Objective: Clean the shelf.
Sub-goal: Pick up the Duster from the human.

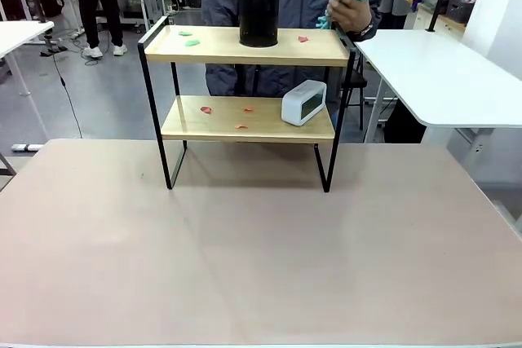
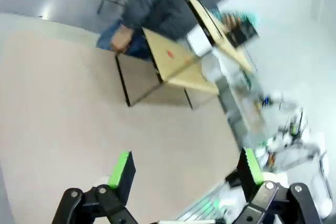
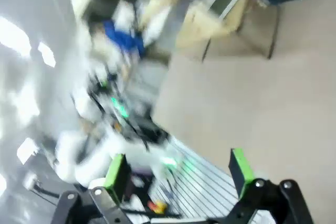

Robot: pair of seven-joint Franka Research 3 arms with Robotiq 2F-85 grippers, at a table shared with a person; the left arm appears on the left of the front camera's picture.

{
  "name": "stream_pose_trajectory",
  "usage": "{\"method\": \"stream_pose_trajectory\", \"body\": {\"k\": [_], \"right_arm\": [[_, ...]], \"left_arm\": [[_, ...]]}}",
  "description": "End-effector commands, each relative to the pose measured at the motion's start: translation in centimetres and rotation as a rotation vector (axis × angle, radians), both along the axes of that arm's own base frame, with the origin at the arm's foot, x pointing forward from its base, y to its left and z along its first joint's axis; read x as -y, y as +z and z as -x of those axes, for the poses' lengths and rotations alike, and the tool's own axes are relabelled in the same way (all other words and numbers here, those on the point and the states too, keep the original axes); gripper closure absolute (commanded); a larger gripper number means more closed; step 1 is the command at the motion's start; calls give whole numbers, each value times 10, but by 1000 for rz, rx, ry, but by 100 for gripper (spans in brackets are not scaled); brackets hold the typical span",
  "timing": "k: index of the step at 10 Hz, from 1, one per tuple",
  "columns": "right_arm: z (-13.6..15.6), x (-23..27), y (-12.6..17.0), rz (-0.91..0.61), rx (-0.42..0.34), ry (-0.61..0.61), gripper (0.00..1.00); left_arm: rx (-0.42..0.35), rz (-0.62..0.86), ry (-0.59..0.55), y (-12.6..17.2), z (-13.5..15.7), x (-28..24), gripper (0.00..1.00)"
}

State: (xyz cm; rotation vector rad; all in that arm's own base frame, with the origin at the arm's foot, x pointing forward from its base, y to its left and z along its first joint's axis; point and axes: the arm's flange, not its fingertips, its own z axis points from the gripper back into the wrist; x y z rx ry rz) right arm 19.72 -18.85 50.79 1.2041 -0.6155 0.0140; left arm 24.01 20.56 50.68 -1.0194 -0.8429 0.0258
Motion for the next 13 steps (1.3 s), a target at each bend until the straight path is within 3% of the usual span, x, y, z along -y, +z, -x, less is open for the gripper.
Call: {"method": "stream_pose_trajectory", "body": {"k": [1, 2, 3, 13], "right_arm": [[-33, 13, -55, -256, -57, -338, 0], [-44, 20, -78, -250, -171, -439, 0], [0, 36, -31, -105, -58, -140, 0], [0, 36, -31, -105, -58, -140, 0]], "left_arm": [[27, 200, 101, -50, -41, 30, 0], [-24, 211, 103, -60, -53, 33, 0], [-32, 112, 88, -22, -16, -15, 0], [-32, 112, 88, -22, -16, -15, 0]]}}
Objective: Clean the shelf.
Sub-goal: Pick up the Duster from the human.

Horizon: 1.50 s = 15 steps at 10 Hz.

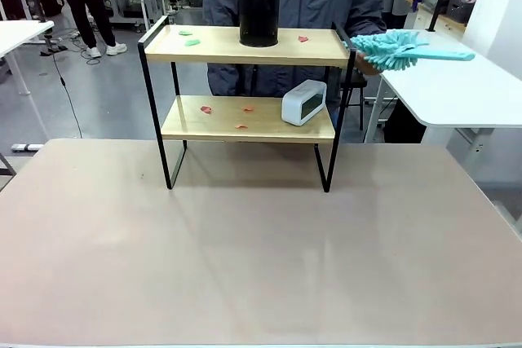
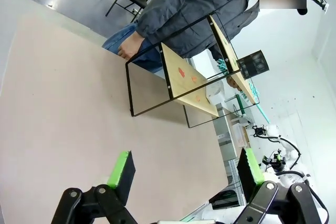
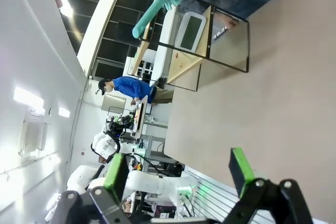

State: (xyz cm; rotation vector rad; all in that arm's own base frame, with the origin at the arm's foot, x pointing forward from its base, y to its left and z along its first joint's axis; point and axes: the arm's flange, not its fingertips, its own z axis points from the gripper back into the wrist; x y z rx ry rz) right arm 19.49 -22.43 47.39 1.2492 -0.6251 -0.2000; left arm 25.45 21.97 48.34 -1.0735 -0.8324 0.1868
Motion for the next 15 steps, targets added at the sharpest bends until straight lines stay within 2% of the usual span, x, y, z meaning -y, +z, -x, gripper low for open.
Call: {"method": "stream_pose_trajectory", "body": {"k": [1, 3, 4, 5, 6, 7, 8, 9, 10, 11, 12, 13, 14, 15], "right_arm": [[-2, 0, 3, 0, 38, 4, 0], [-2, 0, 3, 0, 38, 4, 0], [-1, -1, 1, -2, 2, 1, 0], [-18, -25, 25, 59, -22, -3, 0], [-45, -55, 54, 123, -38, 50, 0], [-79, -76, 78, 181, -80, 32, 0], [-109, -93, 94, 145, -167, 10, 0], [-130, -115, 101, 79, -204, 53, 0], [-132, -131, 97, 67, -202, 72, 0], [-105, -115, 94, 140, -130, 56, 0], [-105, -115, 94, 140, -130, 56, 0], [-129, -140, 101, 122, -178, 81, 0], [-145, -147, 105, 93, -290, 15, 0], [-177, -155, 114, 67, -338, 5, 0]], "left_arm": [[37, 2, -3, 1, -1, -1, 0], [37, 2, -3, 1, -1, -1, 0], [37, 2, -3, 1, -1, -1, 0], [37, 2, -3, 1, -1, -1, 0], [37, 2, -3, 1, -1, -1, 0], [37, 2, -3, 1, -1, -1, 0], [37, 2, -3, 1, -1, -1, 0], [37, 2, -3, 1, -1, -1, 0], [37, 2, -3, 1, -1, -1, 0], [37, 2, -3, 1, -1, -1, 0], [37, 2, -3, 1, -1, -1, 0], [37, 2, -3, 1, -1, -1, 0], [37, 2, -3, 1, -1, -1, 0], [37, 2, -3, 1, -1, -1, 0]]}}
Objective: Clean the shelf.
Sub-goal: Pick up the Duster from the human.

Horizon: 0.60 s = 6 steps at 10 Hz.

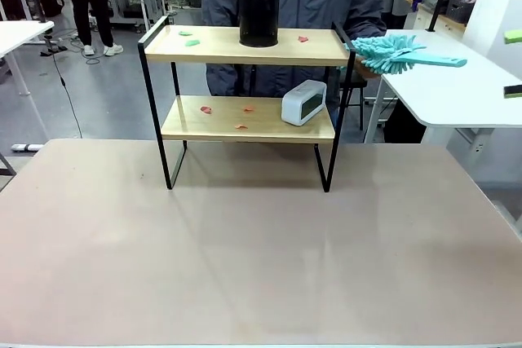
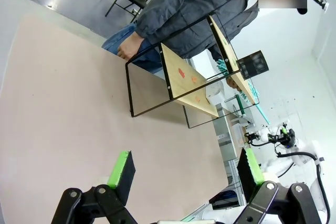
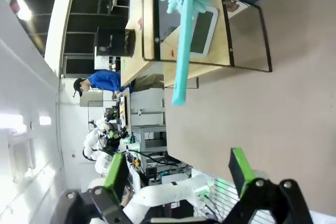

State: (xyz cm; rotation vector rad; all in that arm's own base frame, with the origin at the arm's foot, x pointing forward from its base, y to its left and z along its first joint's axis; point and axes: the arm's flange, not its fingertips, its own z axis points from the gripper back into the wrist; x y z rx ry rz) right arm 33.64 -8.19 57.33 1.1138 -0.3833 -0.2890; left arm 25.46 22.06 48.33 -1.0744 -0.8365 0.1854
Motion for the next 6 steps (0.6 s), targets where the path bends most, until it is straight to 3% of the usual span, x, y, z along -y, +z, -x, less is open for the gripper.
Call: {"method": "stream_pose_trajectory", "body": {"k": [1, 4, 6], "right_arm": [[-63, -16, 23, -29, -141, -57, 0], [-130, -39, 13, 0, -292, -37, 0], [-151, -48, -9, -12, -359, -12, 0]], "left_arm": [[33, 2, -4, 1, -1, 0, 0], [33, 2, -4, 1, -1, 0, 0], [33, 2, -4, 1, -1, 0, 0]]}}
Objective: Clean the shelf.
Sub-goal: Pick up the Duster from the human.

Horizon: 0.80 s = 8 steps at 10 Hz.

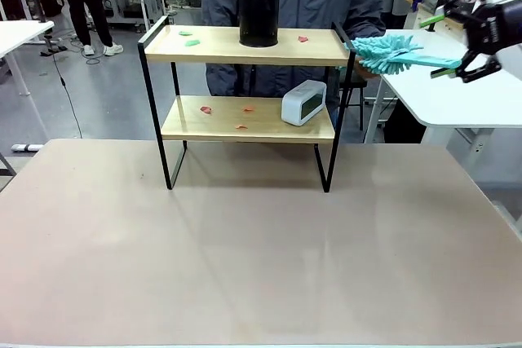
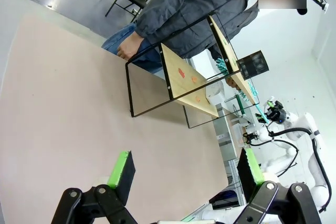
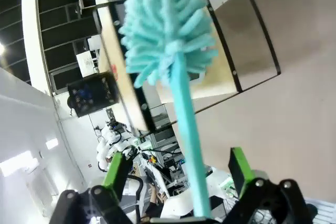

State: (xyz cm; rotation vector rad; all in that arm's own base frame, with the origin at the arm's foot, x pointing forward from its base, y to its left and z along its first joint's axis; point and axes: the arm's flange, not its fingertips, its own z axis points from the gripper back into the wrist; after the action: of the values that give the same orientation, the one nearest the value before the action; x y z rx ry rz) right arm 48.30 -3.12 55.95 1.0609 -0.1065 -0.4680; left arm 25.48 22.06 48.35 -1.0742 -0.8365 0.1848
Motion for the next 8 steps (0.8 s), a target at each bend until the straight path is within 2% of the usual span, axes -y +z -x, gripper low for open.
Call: {"method": "stream_pose_trajectory", "body": {"k": [1, 8], "right_arm": [[-10, 7, -6, -23, -60, -13, 0], [-19, 6, -17, -76, -47, 43, 0]], "left_arm": [[33, 2, -3, 1, -1, 0, 0], [33, 2, -3, 1, -1, 0, 0]]}}
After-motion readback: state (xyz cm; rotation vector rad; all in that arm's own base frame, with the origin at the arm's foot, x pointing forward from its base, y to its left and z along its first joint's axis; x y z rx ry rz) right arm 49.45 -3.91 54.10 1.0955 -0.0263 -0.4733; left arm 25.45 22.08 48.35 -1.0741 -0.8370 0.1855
